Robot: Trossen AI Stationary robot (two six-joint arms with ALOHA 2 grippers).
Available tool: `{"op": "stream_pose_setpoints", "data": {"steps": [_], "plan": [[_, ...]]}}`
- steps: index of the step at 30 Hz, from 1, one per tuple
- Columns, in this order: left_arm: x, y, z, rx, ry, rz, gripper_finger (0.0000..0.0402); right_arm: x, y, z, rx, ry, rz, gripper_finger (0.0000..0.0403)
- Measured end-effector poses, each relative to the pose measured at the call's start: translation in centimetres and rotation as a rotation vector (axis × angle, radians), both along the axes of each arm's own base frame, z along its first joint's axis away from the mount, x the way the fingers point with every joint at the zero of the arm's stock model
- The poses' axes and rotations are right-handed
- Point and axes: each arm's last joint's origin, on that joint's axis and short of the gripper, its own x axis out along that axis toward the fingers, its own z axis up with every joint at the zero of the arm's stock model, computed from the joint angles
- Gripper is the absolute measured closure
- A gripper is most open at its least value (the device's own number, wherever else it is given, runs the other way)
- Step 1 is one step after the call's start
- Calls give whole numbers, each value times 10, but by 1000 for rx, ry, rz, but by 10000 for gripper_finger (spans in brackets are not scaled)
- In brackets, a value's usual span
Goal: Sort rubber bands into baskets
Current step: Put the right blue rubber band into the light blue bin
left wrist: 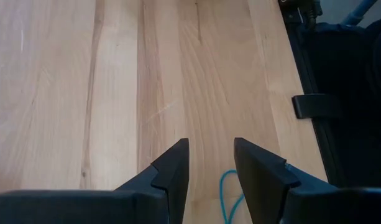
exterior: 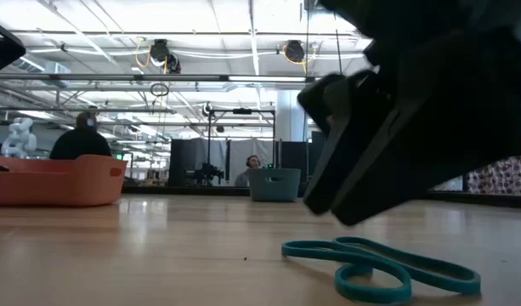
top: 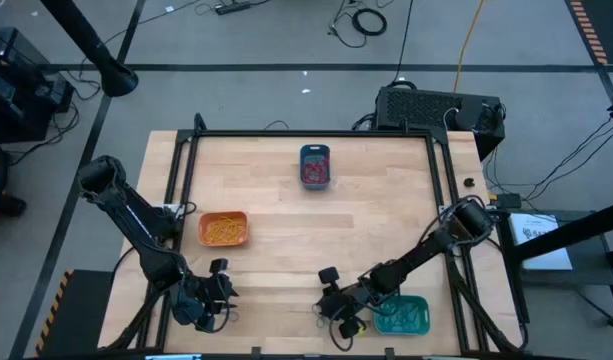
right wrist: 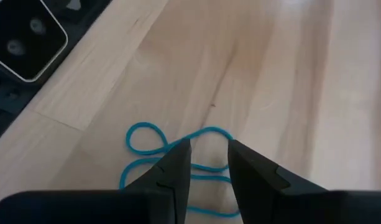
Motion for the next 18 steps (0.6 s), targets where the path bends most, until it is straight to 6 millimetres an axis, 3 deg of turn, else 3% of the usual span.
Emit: {"op": "stream_pose_setpoints", "data": {"steps": [7, 18], "plan": [[0, 0, 0, 0, -1, 2, 268, 3, -1, -15, 72, 72, 63, 303], [0, 0, 0, 3, -3, 3, 268, 0, -1, -16, 81, 127, 80, 303]]}}
